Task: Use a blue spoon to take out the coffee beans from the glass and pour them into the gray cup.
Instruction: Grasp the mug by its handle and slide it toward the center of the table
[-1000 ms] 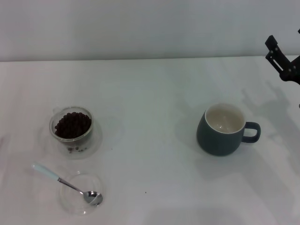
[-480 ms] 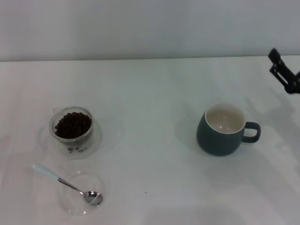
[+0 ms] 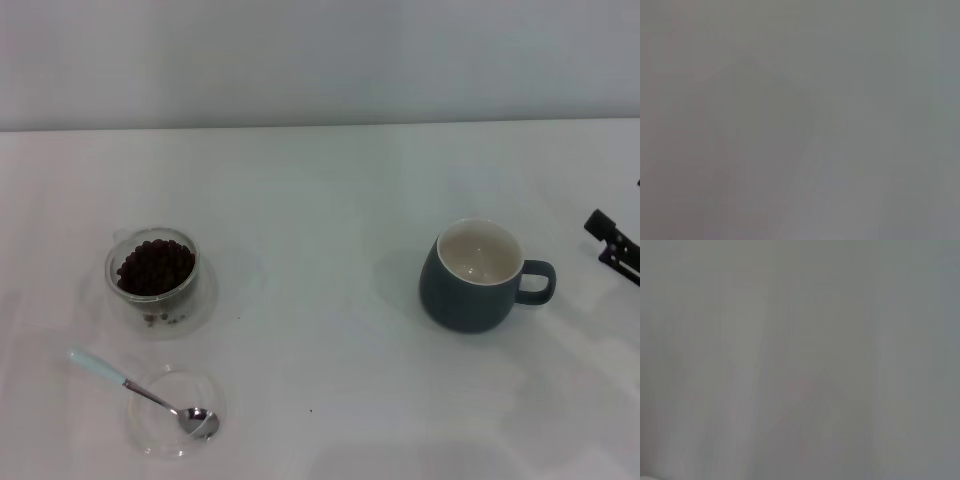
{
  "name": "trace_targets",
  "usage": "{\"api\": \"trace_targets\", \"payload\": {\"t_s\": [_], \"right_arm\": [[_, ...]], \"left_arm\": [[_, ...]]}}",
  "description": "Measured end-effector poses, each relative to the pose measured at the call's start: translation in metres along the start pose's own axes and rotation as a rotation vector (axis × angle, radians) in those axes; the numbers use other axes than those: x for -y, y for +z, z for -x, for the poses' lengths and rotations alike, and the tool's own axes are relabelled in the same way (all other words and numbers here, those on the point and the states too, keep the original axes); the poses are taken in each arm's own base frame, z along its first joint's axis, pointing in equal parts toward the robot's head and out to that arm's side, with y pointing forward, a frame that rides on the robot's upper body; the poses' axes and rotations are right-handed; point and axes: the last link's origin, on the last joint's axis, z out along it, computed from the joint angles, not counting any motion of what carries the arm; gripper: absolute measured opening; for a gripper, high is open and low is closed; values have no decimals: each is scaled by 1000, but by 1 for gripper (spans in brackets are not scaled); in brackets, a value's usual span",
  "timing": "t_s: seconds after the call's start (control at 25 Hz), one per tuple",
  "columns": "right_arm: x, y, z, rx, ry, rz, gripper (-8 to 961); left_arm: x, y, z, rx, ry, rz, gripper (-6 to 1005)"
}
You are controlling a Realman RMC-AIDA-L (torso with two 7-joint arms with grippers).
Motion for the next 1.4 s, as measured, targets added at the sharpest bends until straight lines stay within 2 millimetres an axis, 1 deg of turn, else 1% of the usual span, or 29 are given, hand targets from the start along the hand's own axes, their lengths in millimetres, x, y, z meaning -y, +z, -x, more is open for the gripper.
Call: {"api": "trace_targets", "payload": {"t_s": [0.08,0.32,0.56,0.72,0.88,1.12,1.28,1.4], "right_arm": [[-2,-4,-1,-6,10,8,853],[-13,-7,-5,-5,36,13,851],[-25,-11,-12,-22,57,20,850],[-30,-15,-21,-53,60,2,850],[-36,-14,-28,-74,70,-16,849],[-47,-14,-25,-35,81,-4,848],[-56,-14,-28,-29,67,-7,847],[-58,-13,-32,-54,57,-8,846]], "left_arm": [[1,-1,0,-3,-15,-4,829],[7,-7,-2,-14,-60,-7,828],[12,-22,-2,-15,-79,-9,828],[14,-29,0,-5,-85,-4,828],[17,-38,0,-3,-73,2,829],[21,-46,1,5,-67,-8,829],[22,-49,2,11,-71,-12,829],[20,-50,2,19,-69,5,829]]}}
